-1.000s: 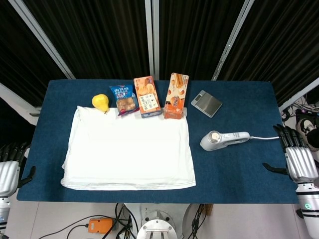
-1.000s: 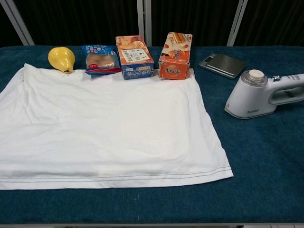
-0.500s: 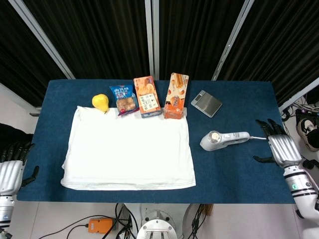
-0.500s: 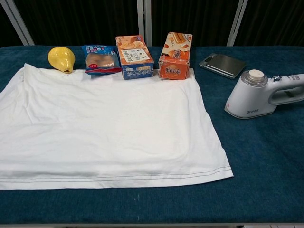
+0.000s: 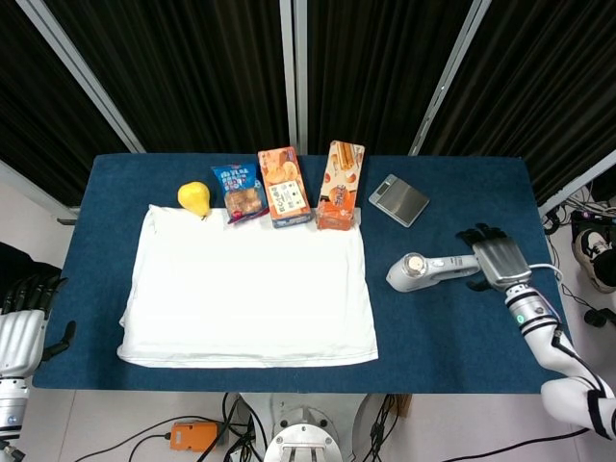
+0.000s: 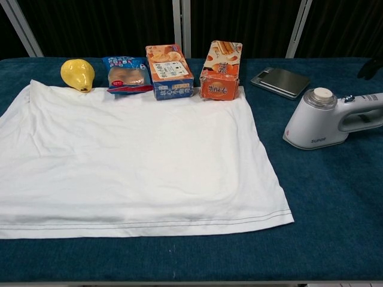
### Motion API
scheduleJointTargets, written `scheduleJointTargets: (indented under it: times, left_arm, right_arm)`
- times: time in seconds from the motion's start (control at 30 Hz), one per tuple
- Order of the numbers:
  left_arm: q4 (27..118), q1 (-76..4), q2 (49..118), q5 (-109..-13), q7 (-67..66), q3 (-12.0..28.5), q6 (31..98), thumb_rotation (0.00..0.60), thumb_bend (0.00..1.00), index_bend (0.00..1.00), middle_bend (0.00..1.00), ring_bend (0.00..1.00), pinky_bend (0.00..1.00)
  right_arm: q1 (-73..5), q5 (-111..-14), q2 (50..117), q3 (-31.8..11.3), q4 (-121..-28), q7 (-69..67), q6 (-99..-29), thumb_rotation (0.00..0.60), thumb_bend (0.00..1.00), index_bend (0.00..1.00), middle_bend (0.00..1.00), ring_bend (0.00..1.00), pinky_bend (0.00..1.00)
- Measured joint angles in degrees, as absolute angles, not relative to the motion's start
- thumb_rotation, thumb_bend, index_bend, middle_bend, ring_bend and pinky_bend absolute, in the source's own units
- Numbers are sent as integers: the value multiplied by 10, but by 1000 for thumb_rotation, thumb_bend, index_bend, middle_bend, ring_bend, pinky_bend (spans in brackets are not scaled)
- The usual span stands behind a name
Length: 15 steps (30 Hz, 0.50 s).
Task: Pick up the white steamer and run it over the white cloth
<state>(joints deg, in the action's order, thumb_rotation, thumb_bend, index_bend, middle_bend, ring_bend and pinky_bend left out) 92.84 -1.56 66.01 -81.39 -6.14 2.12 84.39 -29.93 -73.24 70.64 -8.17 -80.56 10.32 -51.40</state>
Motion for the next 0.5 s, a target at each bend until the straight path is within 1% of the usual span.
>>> scheduleJointTargets:
  times: [0.1, 0.17, 0.27, 0.5]
  left_arm:
    - [928, -15, 661, -812, -61, 21, 843, 600, 327, 140, 125, 35, 0]
    - [927, -15, 661, -811, -61, 20, 843, 600, 327, 140, 125, 35, 0]
    - [926, -14, 661, -811, -60, 21, 845, 600, 327, 140, 124, 35, 0]
    - [923, -13, 662, -808, -57, 20, 845, 600, 327, 140, 125, 35, 0]
  right_arm:
    - [-306, -745, 735, -78, -775, 99, -519, 600, 348, 353, 339, 226, 285]
    - [-309, -755, 755, -77, -752, 90, -528, 600, 395, 389, 362, 250, 306]
    - [-313, -769, 781, -75, -720, 71, -540, 600, 431, 425, 386, 277, 331]
    - [-323, -789, 825, -70, -661, 40, -551, 600, 441, 443, 397, 289, 343]
